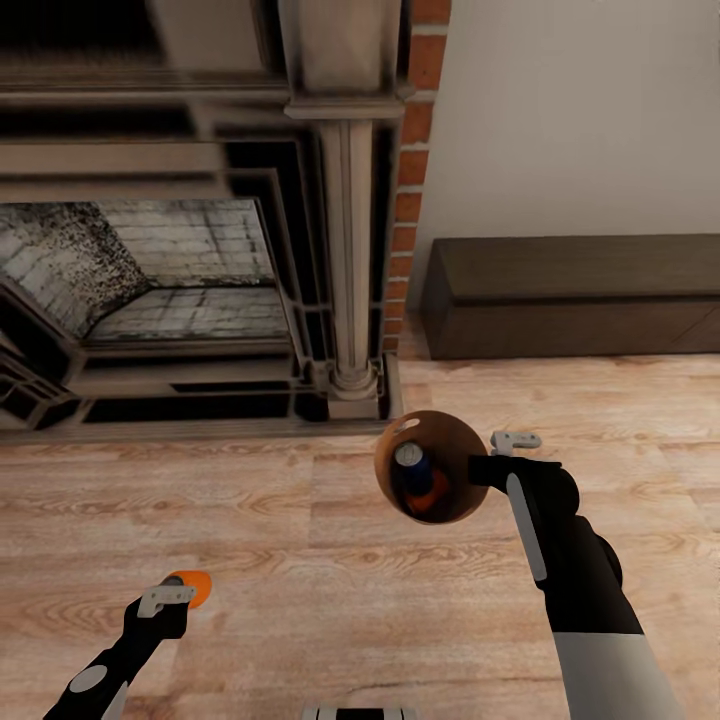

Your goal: Put the three can of soda from the living room inside the tash can in the kitchen.

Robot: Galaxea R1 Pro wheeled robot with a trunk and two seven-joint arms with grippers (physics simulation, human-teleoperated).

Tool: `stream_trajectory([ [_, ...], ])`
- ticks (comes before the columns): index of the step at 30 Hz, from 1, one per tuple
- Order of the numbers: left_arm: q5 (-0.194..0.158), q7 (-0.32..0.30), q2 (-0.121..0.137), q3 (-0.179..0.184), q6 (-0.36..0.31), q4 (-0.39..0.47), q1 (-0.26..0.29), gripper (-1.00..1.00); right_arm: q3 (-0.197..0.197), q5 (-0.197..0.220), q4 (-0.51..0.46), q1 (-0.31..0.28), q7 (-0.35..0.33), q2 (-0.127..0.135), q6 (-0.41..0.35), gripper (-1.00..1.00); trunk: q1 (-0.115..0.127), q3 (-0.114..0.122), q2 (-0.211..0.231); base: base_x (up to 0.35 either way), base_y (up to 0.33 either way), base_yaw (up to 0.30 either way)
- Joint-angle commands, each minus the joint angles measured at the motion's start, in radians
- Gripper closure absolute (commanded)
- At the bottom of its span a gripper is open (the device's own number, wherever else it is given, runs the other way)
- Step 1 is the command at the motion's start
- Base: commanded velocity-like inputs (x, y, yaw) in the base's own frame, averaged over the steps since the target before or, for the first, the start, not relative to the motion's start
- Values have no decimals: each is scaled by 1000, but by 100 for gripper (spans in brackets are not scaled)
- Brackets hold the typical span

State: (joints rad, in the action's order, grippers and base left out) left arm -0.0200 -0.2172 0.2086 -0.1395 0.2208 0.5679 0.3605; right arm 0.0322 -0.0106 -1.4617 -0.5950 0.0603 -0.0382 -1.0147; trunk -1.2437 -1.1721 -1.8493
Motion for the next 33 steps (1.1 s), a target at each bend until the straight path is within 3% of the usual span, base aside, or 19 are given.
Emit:
stream_trajectory([
  [1,0,-1,0,0,0,0,0,100,0,14,0,0,-4,0,1,100,4,3,7,0,0,0],
  [33,-1,-1,0,1,0,1,0,100,0,14,0,0,-4,0,1,100,127,104,231,0,0,0],
])
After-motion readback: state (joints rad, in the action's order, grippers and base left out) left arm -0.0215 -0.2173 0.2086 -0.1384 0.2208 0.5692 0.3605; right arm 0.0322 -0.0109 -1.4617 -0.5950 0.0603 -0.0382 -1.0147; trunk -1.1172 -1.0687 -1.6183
